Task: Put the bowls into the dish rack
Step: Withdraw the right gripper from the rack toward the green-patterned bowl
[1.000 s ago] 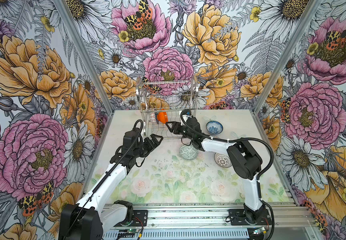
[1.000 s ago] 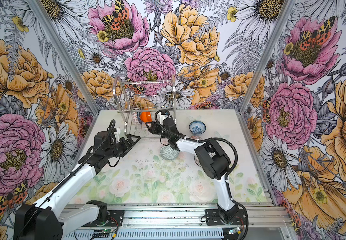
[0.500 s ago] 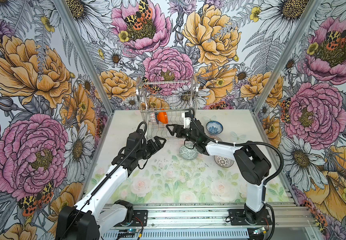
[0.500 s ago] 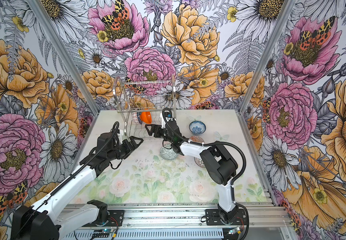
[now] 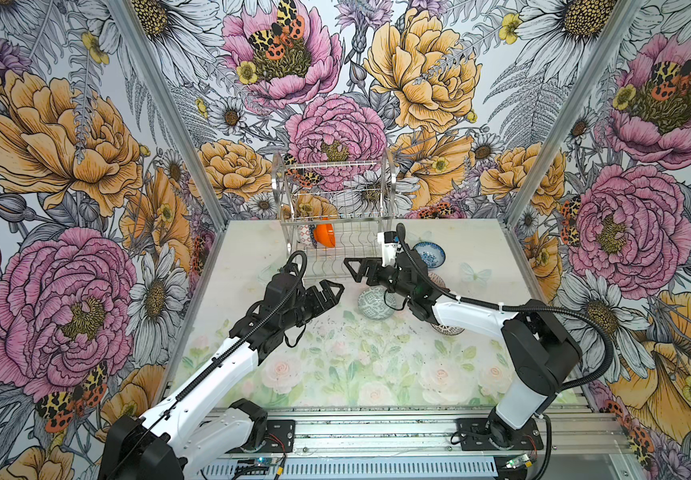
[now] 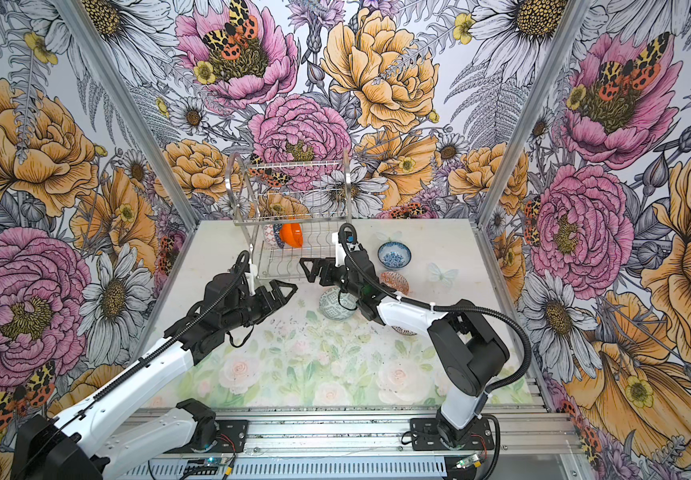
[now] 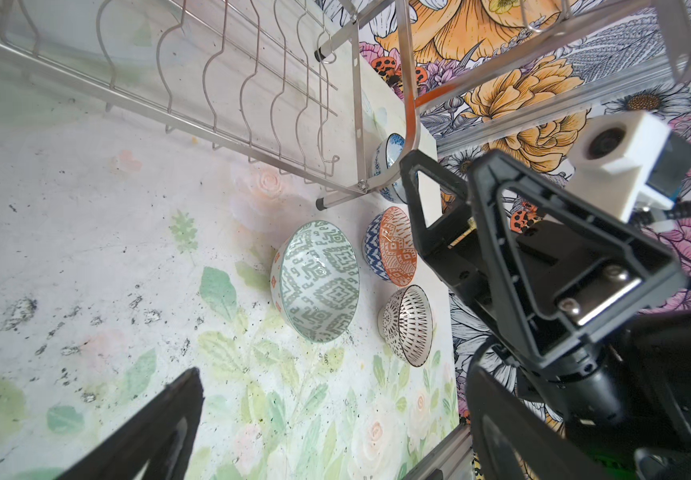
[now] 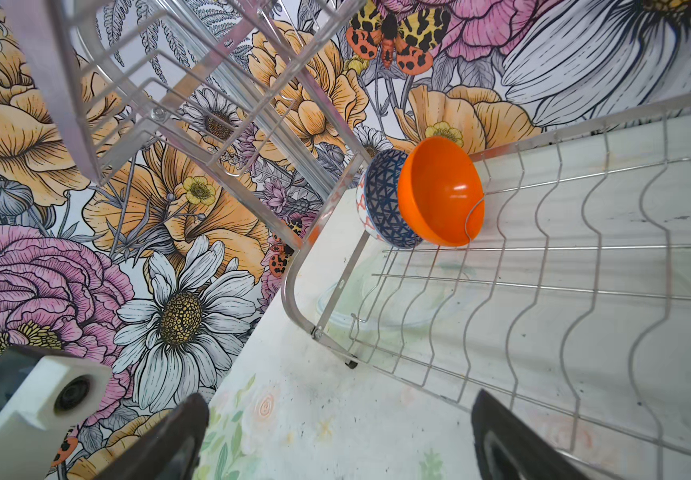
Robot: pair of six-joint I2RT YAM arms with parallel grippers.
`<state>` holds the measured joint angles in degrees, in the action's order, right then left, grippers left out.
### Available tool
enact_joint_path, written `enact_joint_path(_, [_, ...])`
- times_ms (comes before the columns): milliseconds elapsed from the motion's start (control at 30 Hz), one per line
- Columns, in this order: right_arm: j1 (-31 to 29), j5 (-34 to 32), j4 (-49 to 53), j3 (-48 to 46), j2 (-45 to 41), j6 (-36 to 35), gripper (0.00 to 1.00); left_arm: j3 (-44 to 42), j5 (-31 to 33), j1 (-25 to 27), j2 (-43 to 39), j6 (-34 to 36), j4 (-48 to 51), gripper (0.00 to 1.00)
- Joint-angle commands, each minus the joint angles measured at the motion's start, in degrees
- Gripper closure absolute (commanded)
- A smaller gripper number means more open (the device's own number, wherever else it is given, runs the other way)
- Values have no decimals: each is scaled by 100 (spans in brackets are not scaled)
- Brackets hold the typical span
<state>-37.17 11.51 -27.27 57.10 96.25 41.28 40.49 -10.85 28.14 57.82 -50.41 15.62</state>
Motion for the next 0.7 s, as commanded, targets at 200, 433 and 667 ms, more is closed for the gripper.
enact_joint_path(200, [-36,-661,1609,-320,-1090,-663,1,-410,522,484,-109,-330,-357,1])
enact_joint_path(433, [-202,-887,2712,-385,-1012,-917,1,-1035,552,695,-69,-671,-1021,1])
enact_joint_path(667, [-569,-1140,2926,-261,-415,-938,9,-1436,475,770,-114,-861,-1325,1])
